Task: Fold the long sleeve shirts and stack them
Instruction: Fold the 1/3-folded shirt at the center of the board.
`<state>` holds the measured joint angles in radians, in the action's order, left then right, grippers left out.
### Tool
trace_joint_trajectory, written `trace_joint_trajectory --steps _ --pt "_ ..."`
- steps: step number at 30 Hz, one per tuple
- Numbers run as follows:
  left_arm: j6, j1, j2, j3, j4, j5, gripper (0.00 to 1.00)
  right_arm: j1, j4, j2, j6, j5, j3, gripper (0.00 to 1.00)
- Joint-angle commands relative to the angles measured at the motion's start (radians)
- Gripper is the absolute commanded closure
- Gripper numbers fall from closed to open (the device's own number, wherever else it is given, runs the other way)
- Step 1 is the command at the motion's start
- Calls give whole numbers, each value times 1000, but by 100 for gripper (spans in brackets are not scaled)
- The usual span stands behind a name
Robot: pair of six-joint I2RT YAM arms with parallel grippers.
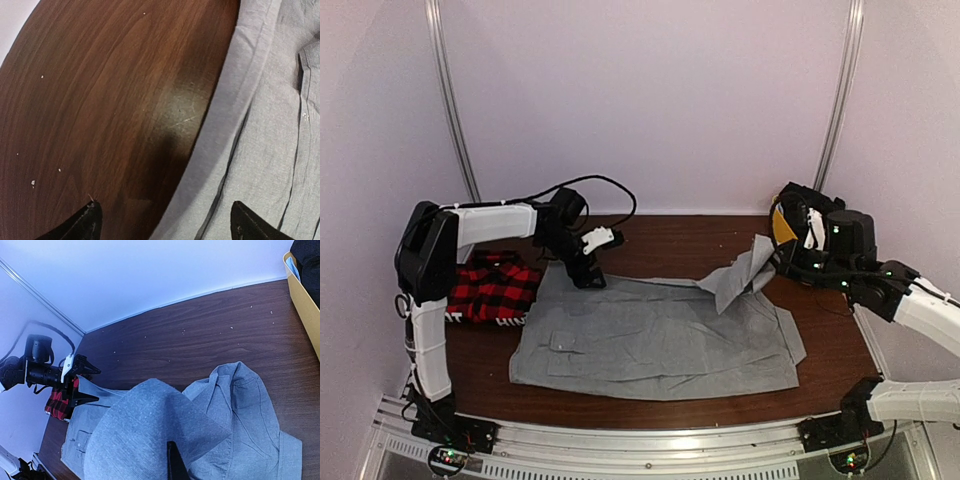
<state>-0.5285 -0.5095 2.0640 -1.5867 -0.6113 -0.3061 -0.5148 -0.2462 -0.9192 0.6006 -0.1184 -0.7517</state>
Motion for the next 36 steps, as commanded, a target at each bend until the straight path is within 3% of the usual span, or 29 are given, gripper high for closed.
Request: trace_joint_trajectory --steps 1,8,12,21,28,36 --pt "-39 7 31 -62 -57 6 14 1 -59 46 20 2 22 100" --pt "46 -4 -23 7 -121 -63 34 -2 -89 79 42 -9 37 100" --pt "99 -37 -68 107 -127 -18 39 -10 -114 113 61 -1 43 100" --pt "178 -80 -145 239 -129 127 40 -95 -169 200 166 45 90 100" --pt "197 -96 -188 271 -123 251 35 -275 -260 230 275 220 95 100" --pt "250 -118 -212 317 -127 429 36 -356 -314 219 336 315 86 100"
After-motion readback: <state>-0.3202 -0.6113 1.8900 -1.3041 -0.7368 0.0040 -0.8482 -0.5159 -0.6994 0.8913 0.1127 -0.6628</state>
